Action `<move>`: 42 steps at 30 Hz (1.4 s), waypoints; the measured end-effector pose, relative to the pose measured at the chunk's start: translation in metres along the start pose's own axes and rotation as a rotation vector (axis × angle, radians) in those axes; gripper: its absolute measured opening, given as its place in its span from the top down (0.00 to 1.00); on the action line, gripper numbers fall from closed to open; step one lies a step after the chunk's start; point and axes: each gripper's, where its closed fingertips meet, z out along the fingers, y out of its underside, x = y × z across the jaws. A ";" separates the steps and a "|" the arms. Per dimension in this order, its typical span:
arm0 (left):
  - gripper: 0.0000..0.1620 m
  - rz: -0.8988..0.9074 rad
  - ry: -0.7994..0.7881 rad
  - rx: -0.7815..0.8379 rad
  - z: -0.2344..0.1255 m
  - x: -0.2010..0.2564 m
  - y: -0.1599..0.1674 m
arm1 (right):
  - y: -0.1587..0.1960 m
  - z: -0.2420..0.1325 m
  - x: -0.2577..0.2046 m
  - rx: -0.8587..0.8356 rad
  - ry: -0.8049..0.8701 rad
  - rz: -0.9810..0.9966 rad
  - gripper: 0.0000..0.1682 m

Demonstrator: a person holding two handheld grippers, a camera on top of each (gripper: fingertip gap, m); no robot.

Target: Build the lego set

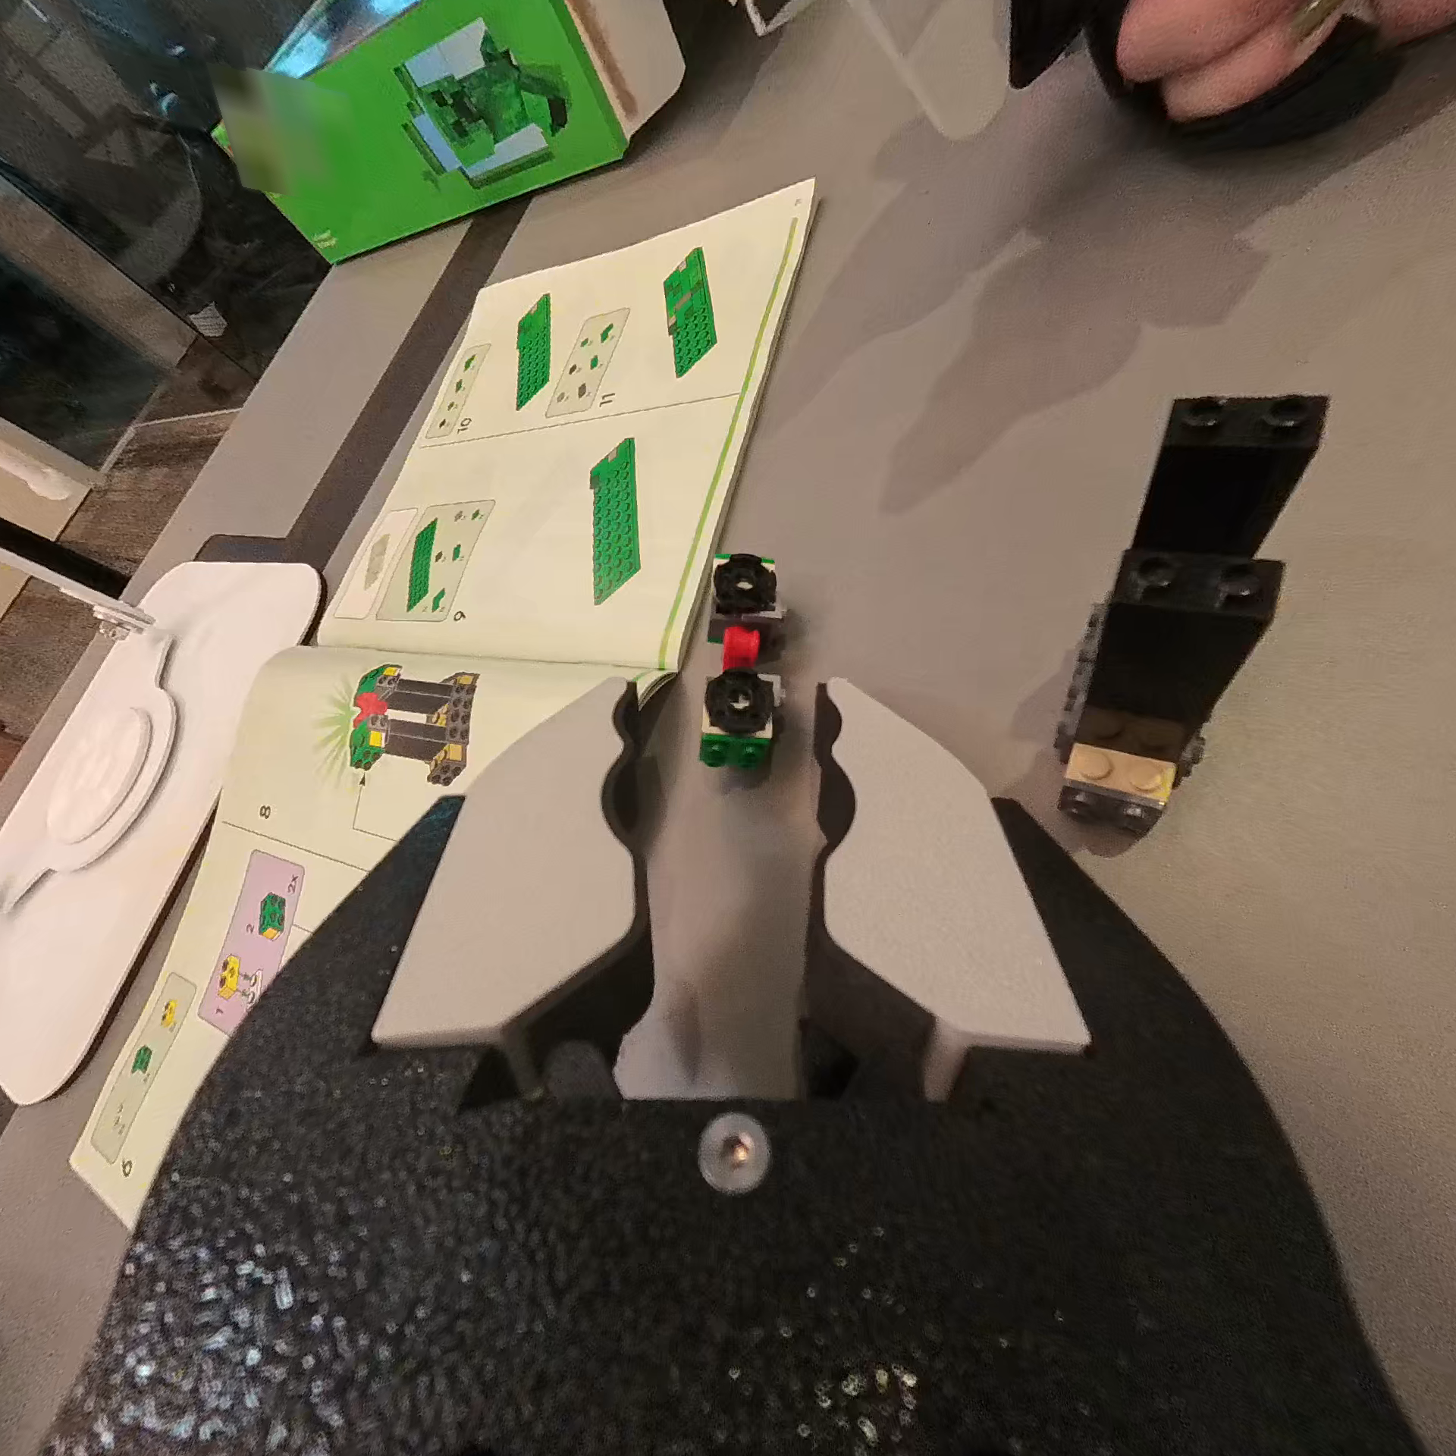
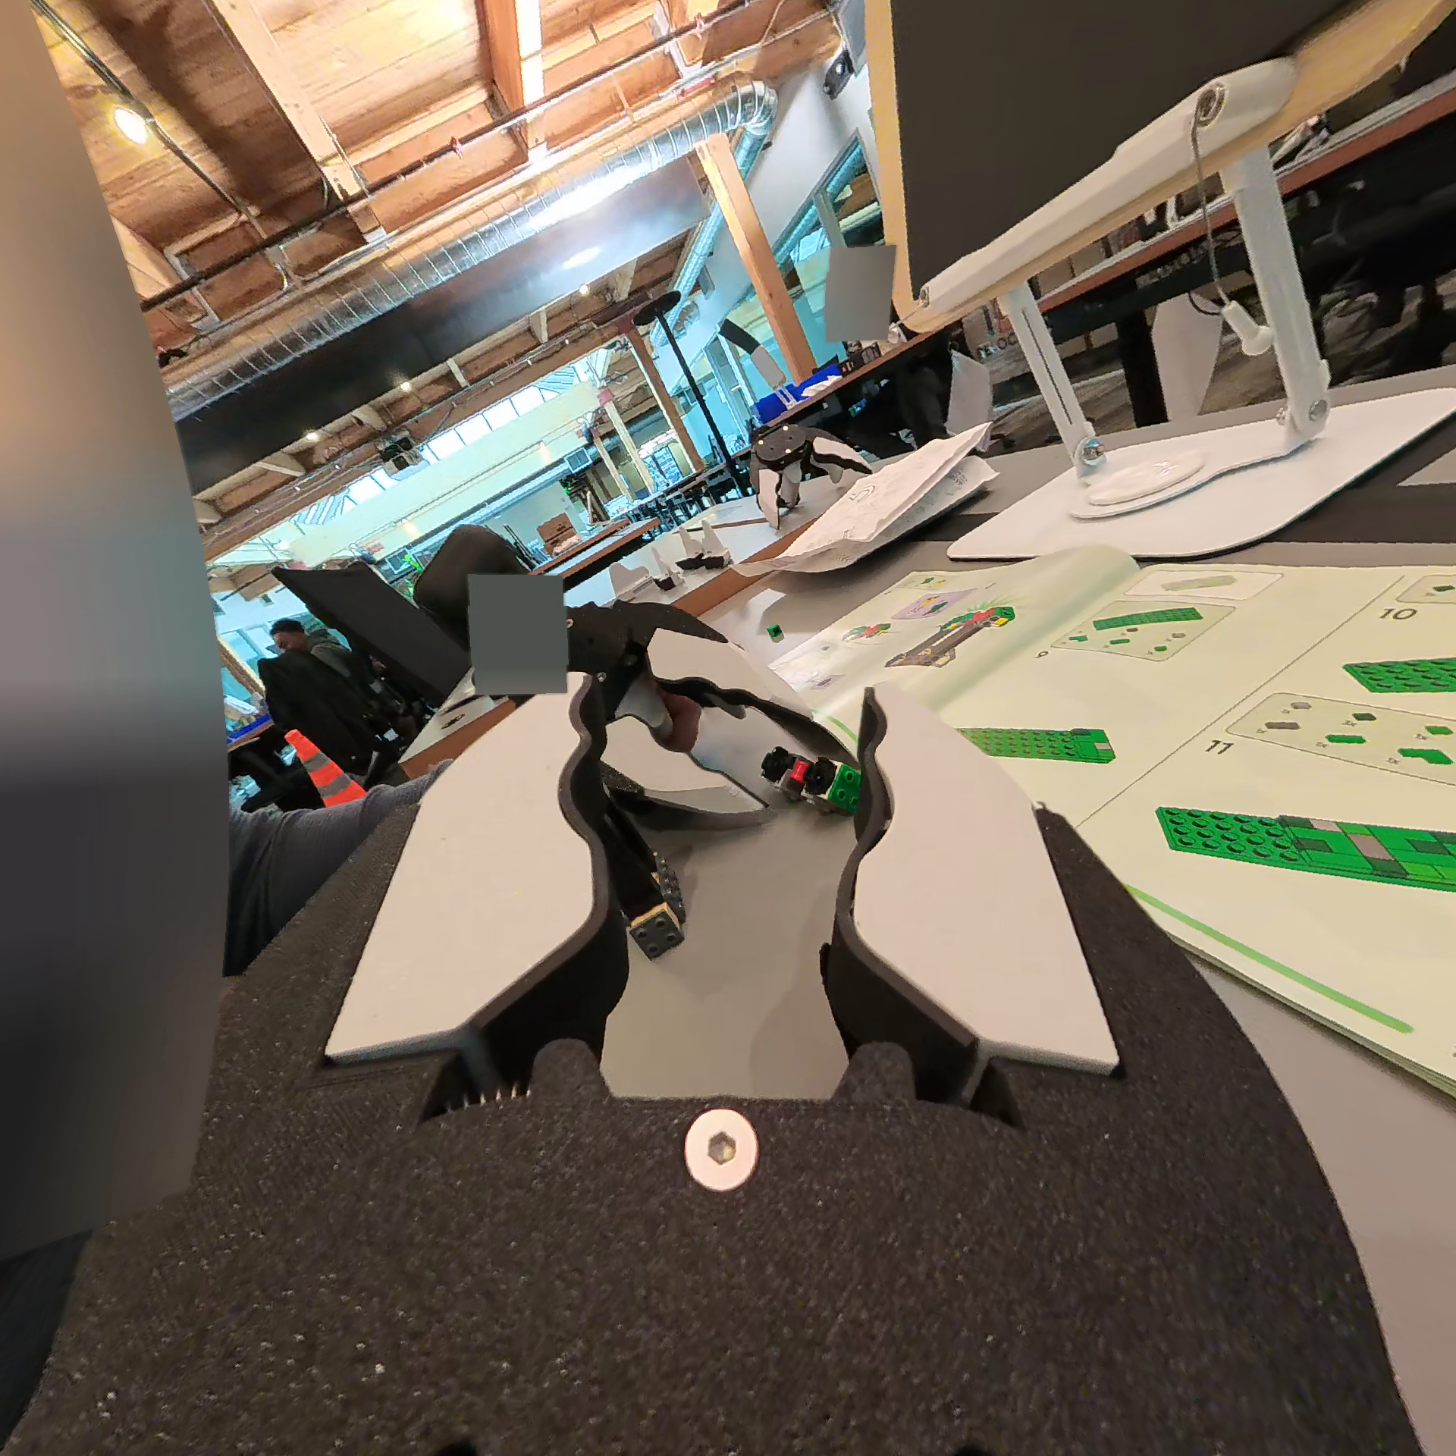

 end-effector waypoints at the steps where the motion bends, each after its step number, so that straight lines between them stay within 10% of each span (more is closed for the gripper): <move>1: 0.75 0.002 0.000 -0.001 0.000 0.000 0.000 | 0.000 0.000 0.001 -0.002 -0.001 0.007 0.64; 13: 0.88 0.061 -0.011 -0.007 0.000 0.006 0.001 | 0.020 0.012 -0.006 -0.123 -0.046 0.115 0.66; 30: 0.89 0.877 -0.448 0.267 -0.028 0.011 -0.049 | 0.051 0.060 -0.006 -0.486 -0.301 0.650 0.67; 42: 0.87 0.861 -0.500 0.277 -0.029 0.005 -0.053 | 0.049 0.065 -0.006 -0.511 -0.393 0.744 0.86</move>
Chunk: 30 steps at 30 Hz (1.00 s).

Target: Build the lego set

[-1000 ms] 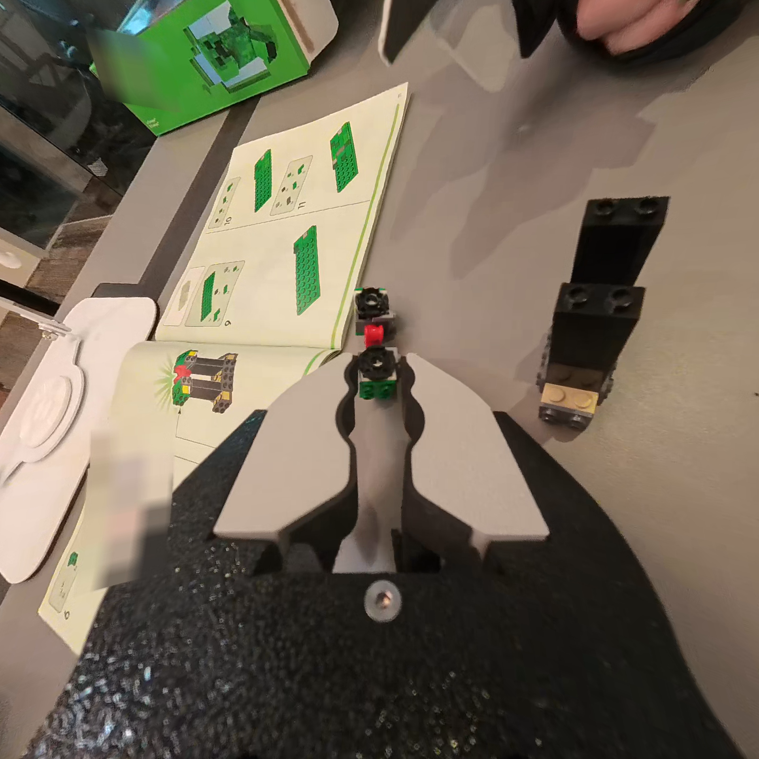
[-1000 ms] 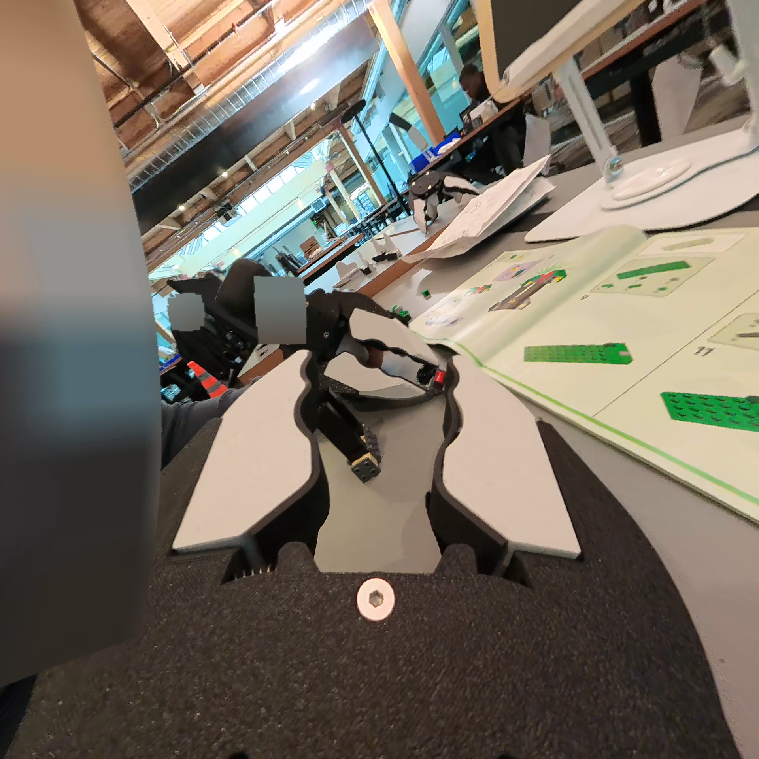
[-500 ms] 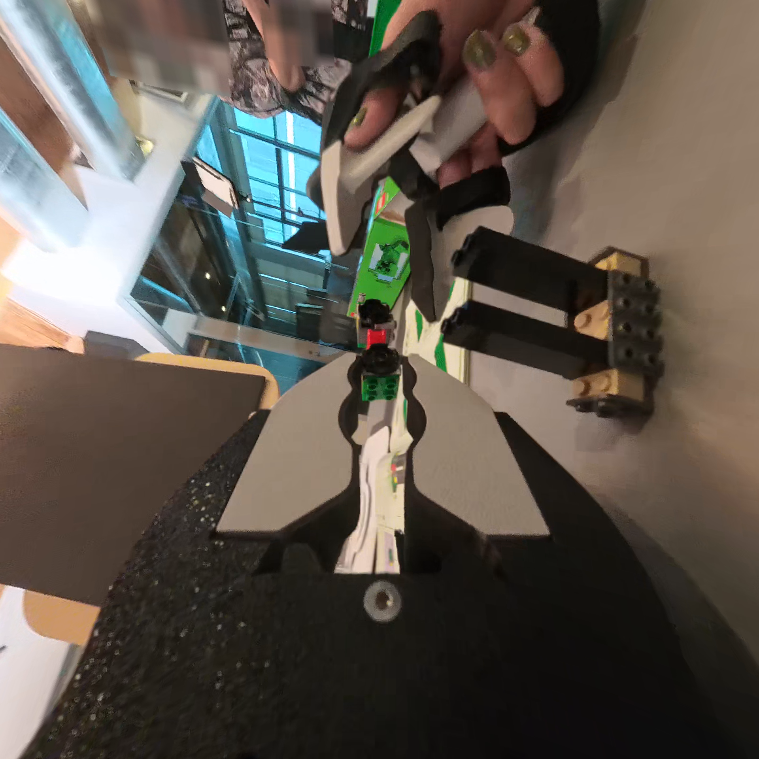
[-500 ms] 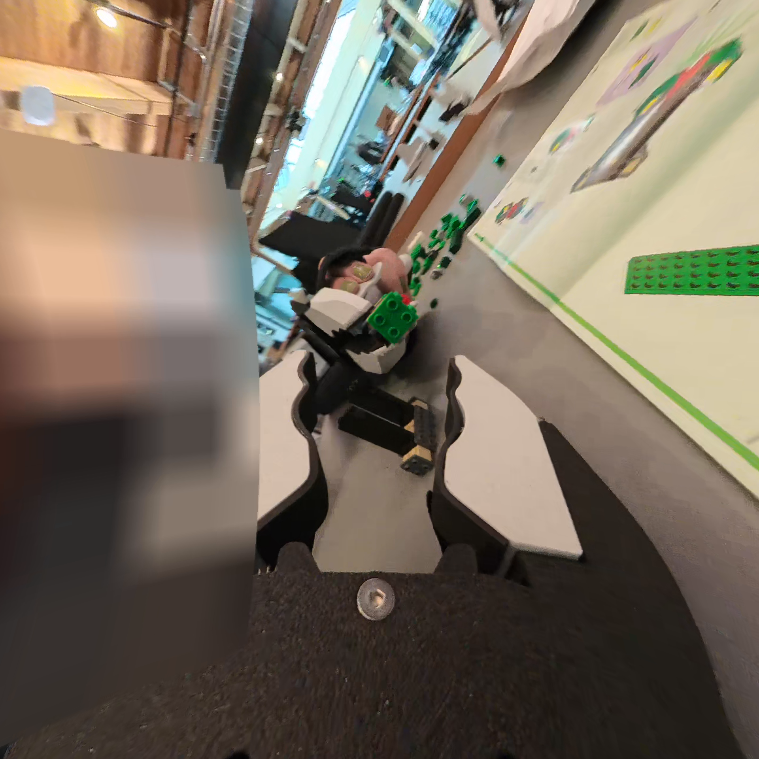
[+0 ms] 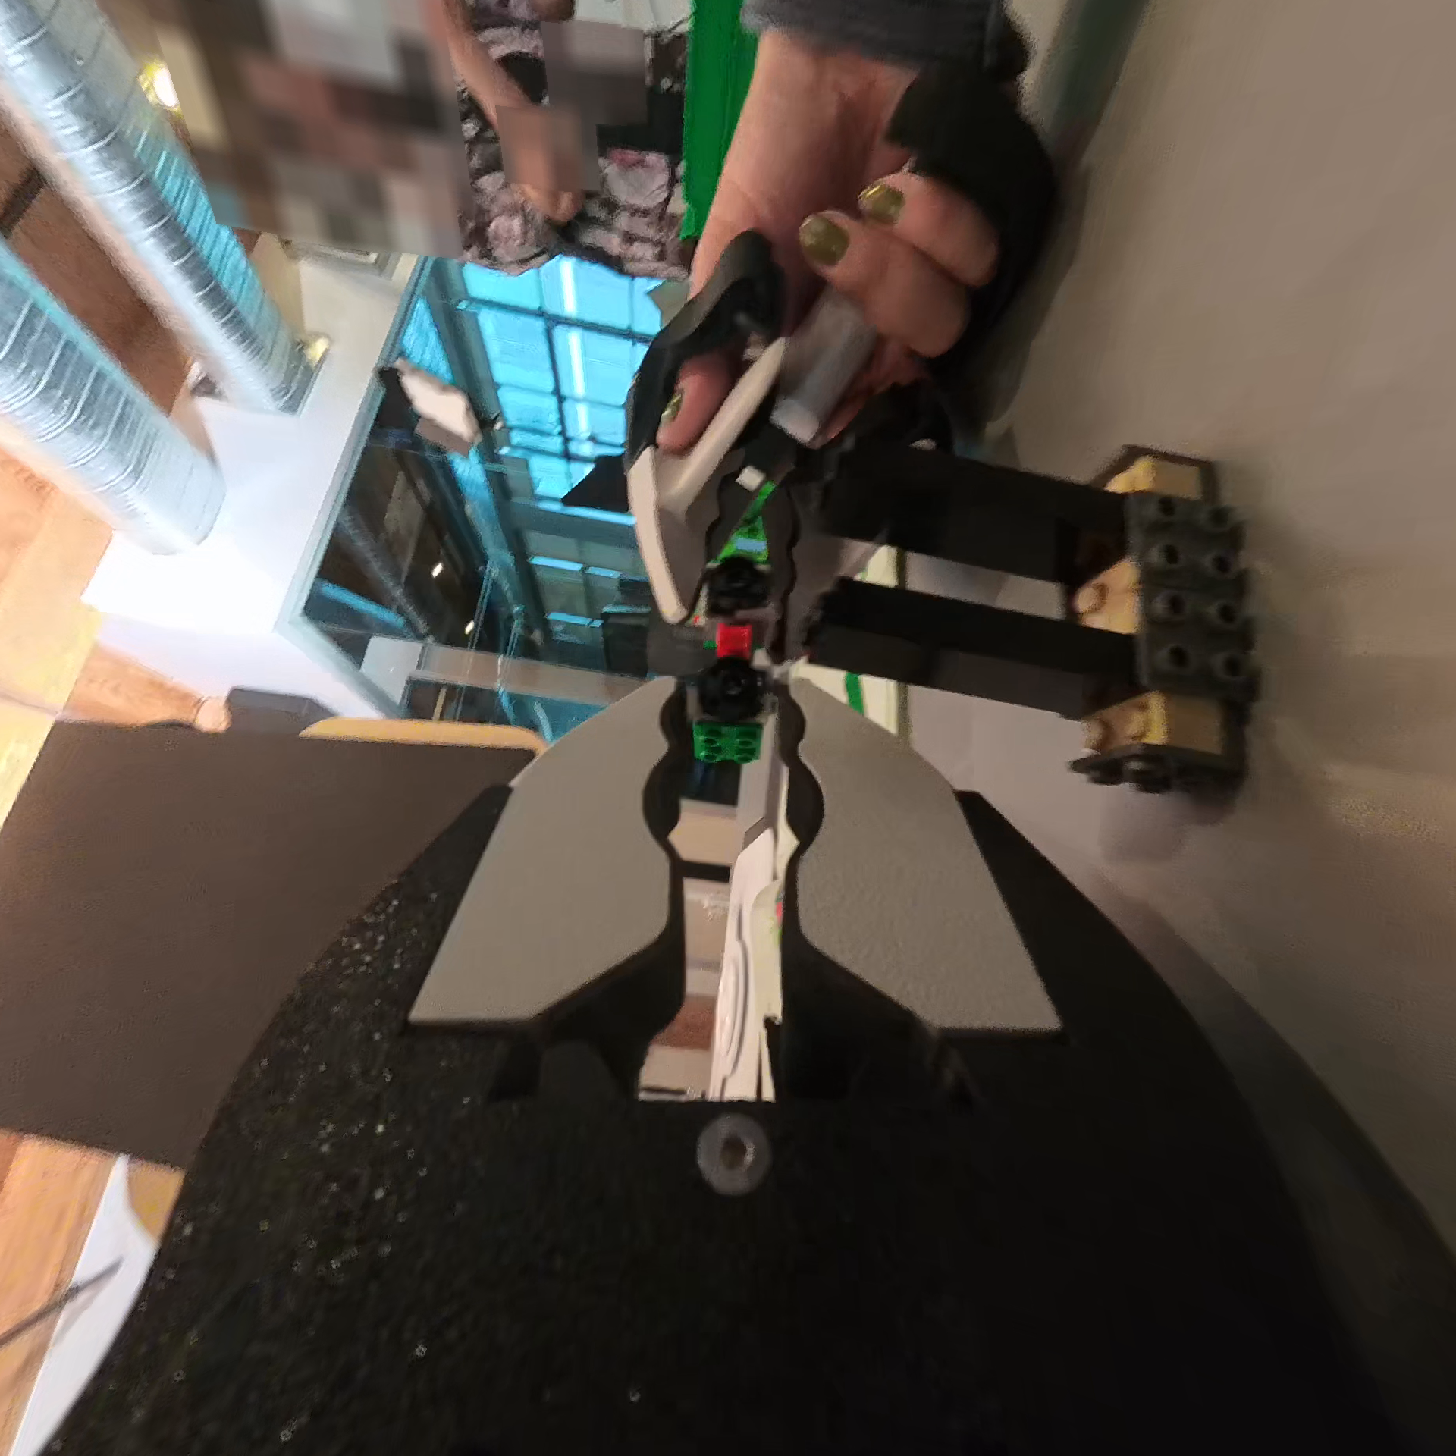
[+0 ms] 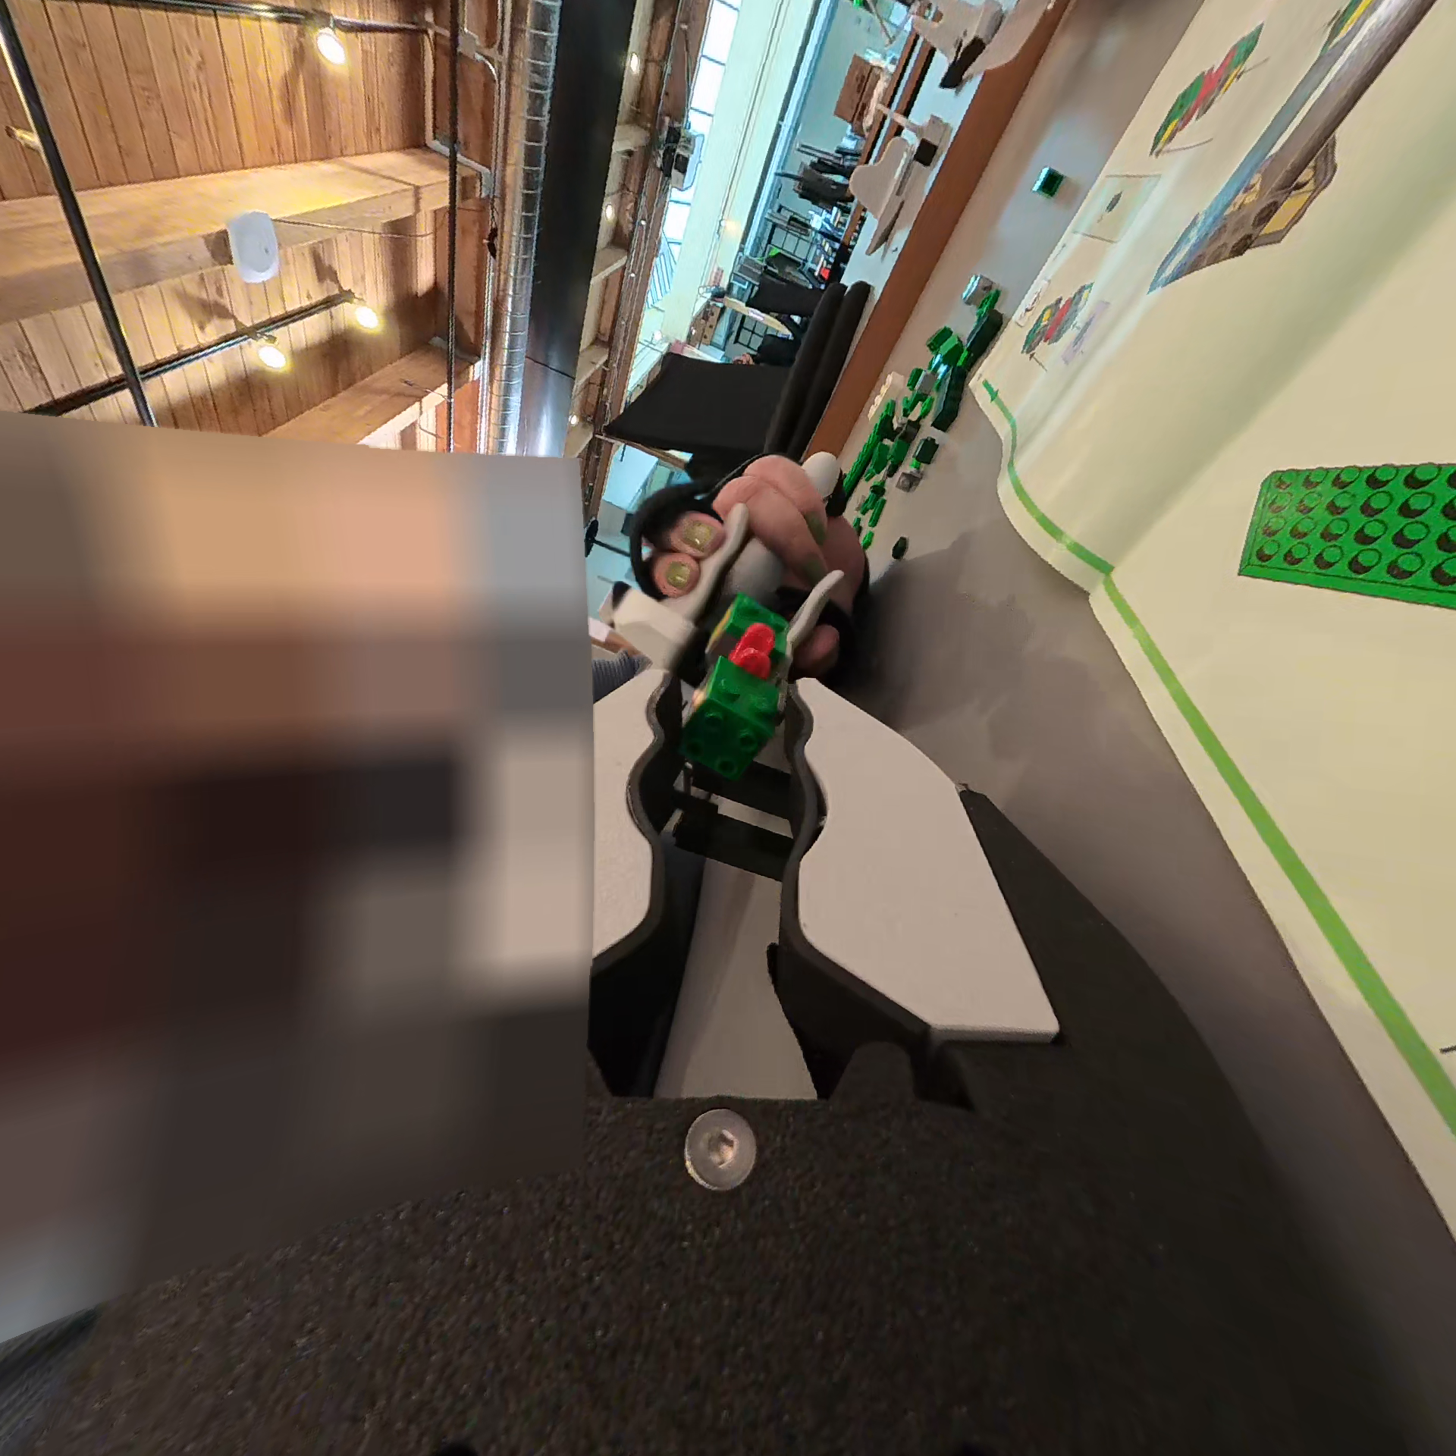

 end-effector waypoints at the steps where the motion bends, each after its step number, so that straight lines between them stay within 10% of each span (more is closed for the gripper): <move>1: 0.82 -0.015 -0.019 -0.027 0.000 -0.003 0.004 | -0.001 -0.001 0.000 0.010 0.005 -0.011 0.86; 10: 0.68 -0.667 -0.042 -0.014 -0.010 -0.035 0.037 | -0.010 -0.010 -0.015 0.101 0.052 -0.361 0.86; 18: 0.63 -1.345 0.421 0.185 -0.003 -0.027 0.015 | -0.021 -0.005 -0.025 0.176 0.101 -0.645 0.86; 30: 0.83 -1.455 0.631 0.178 0.005 -0.003 -0.004 | -0.015 0.017 -0.029 0.153 0.102 -0.784 0.86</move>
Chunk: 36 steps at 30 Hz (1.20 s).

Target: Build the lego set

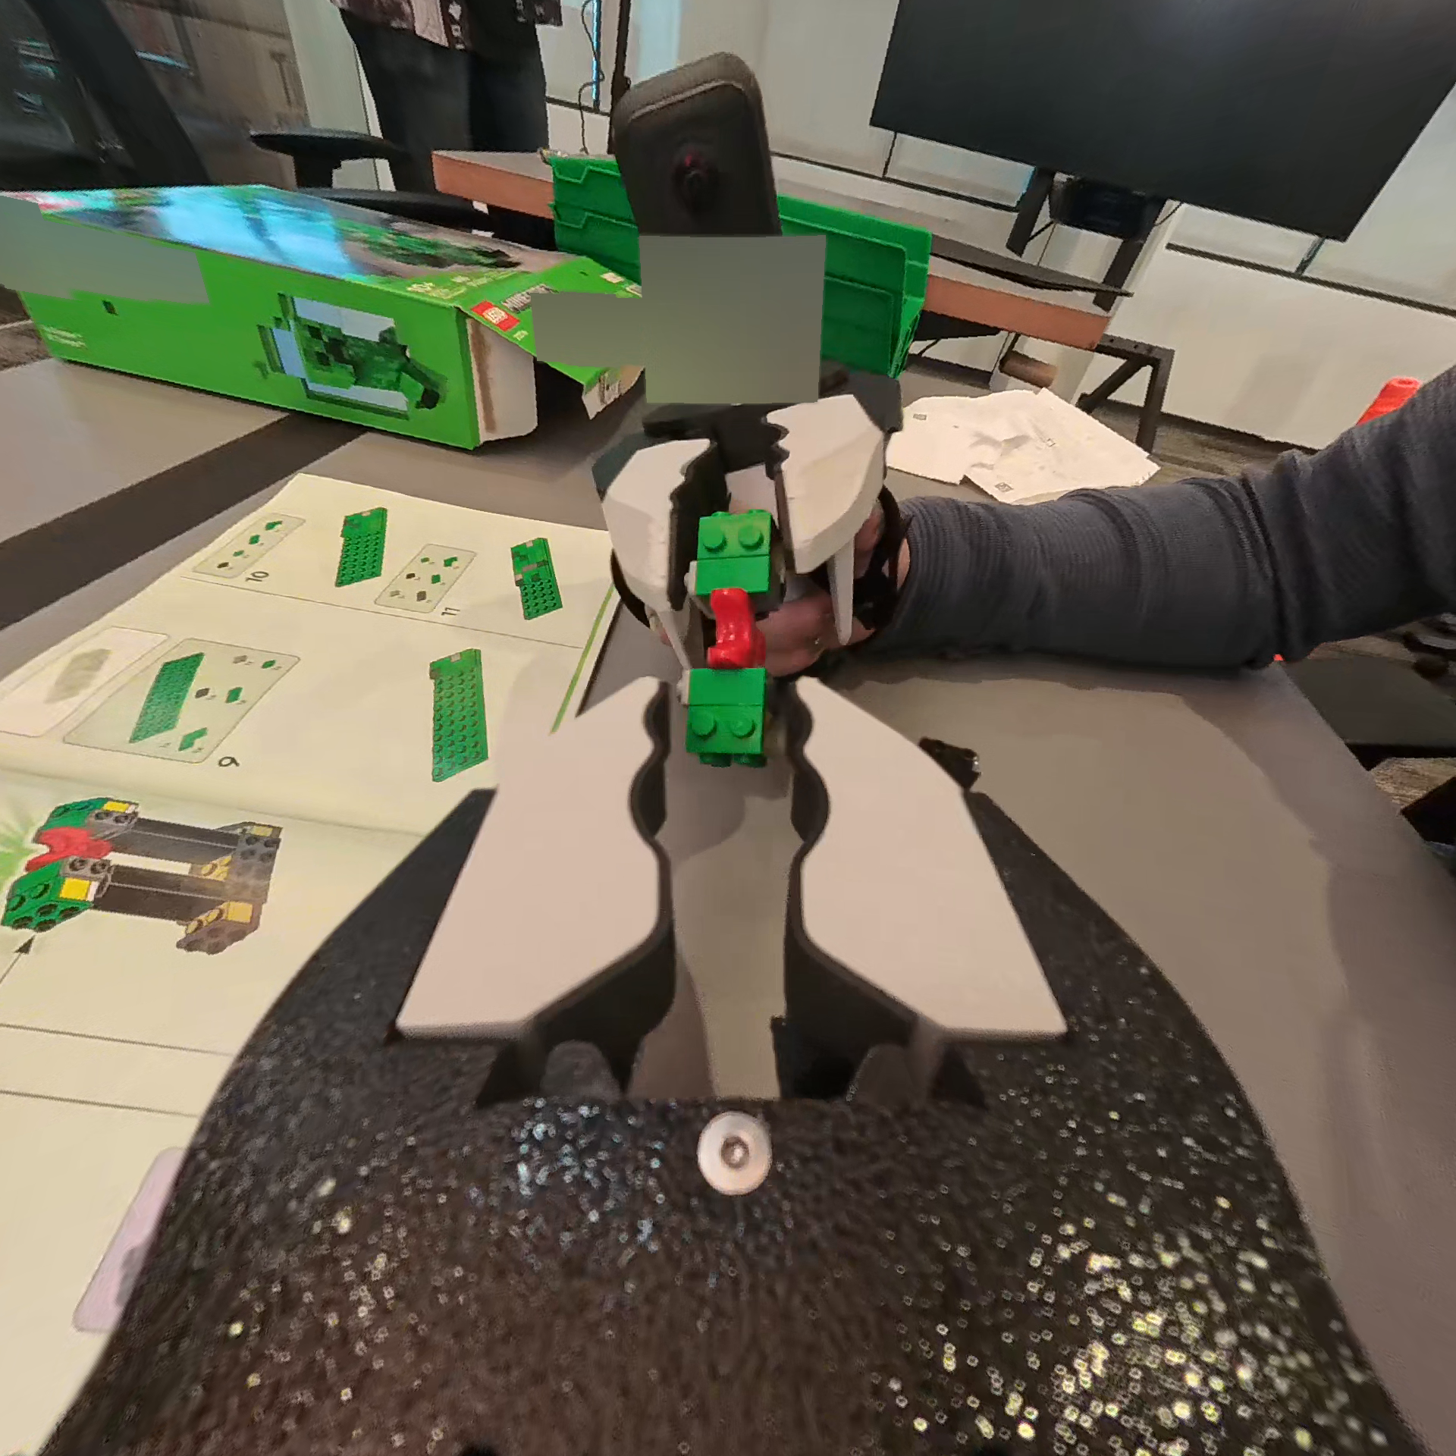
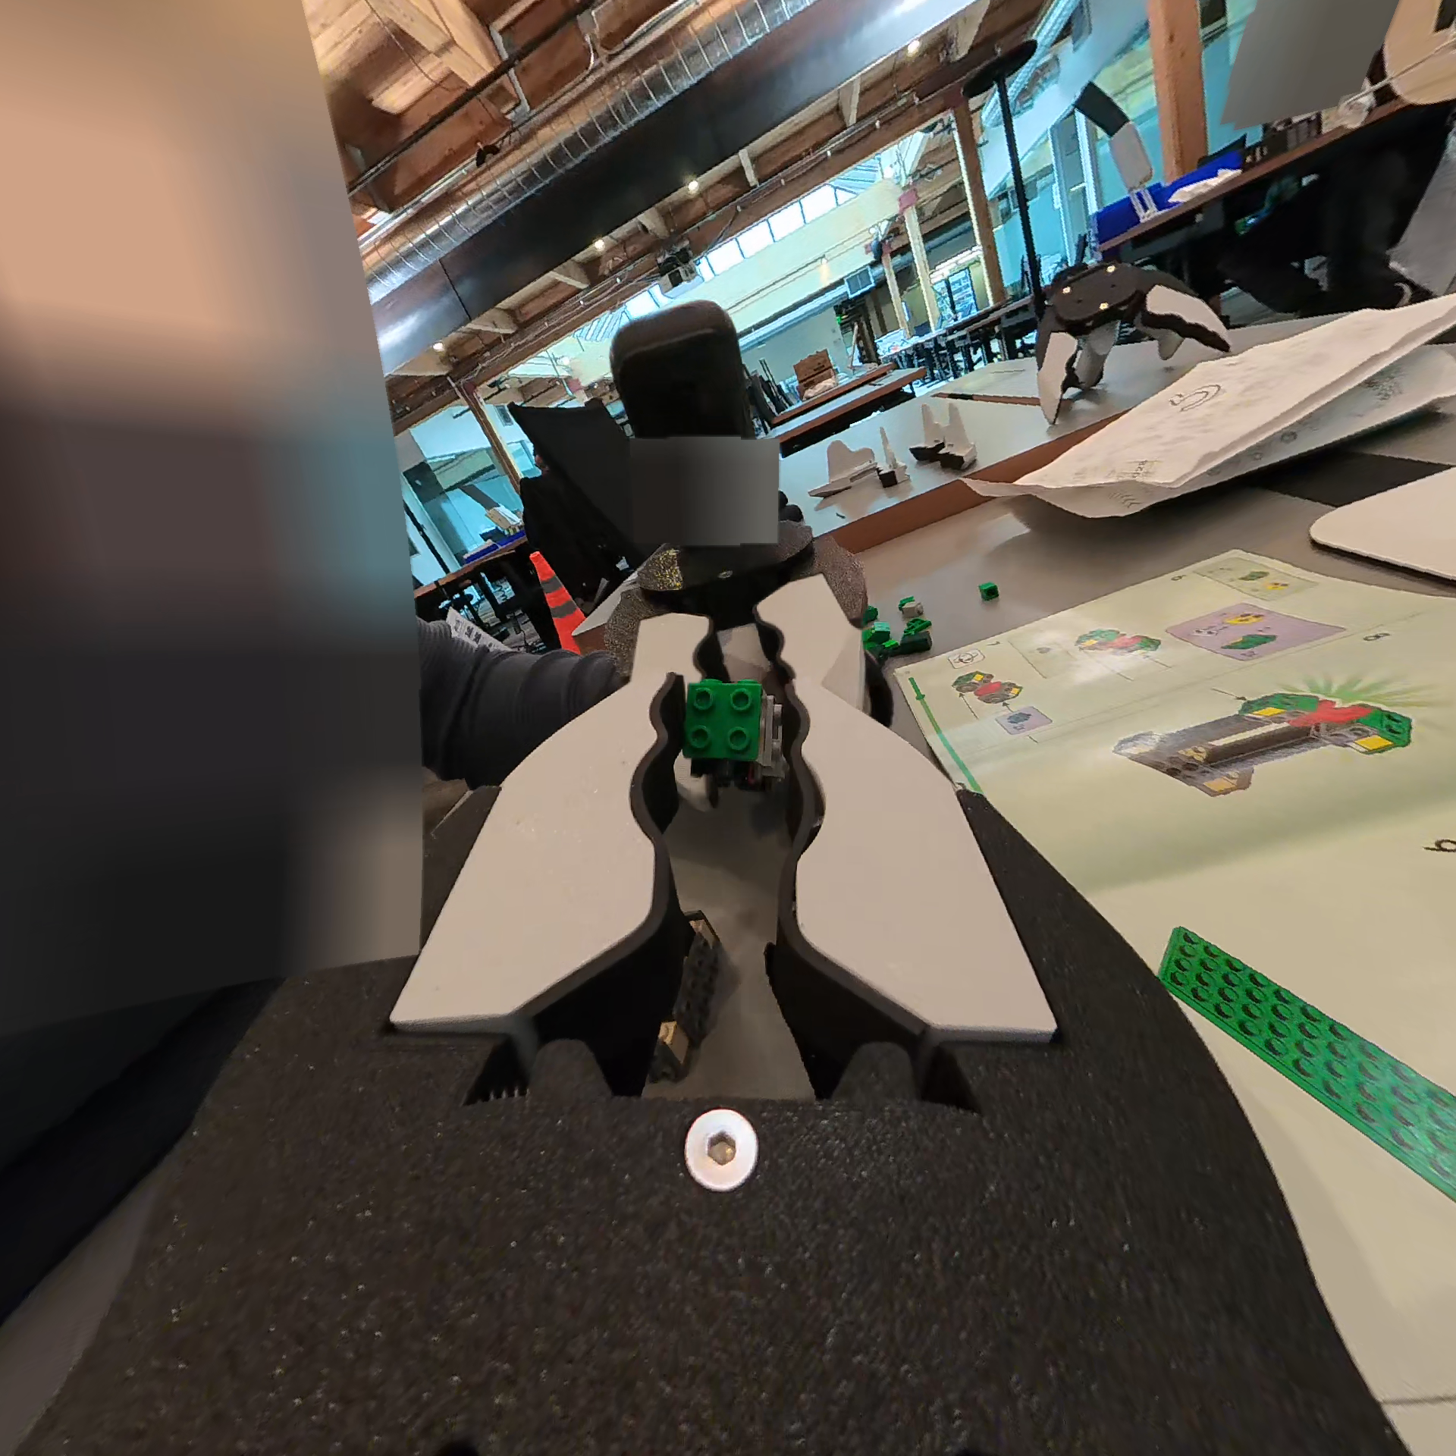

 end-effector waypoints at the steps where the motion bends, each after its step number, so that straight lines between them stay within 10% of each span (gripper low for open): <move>1: 0.85 -0.002 0.006 0.005 0.000 0.000 0.000 | 0.000 0.000 0.000 0.000 0.000 -0.002 0.87; 19: 0.87 -0.037 -0.021 0.124 -0.024 -0.009 -0.009 | -0.010 -0.030 0.015 0.071 0.302 -0.232 0.72; 28: 0.88 -0.422 0.580 0.846 -0.113 0.002 -0.070 | -0.015 -0.035 0.018 0.125 0.274 -0.152 0.73; 36: 0.87 -0.447 0.702 0.880 -0.124 0.009 -0.072 | -0.016 -0.036 0.019 0.131 0.259 -0.122 0.73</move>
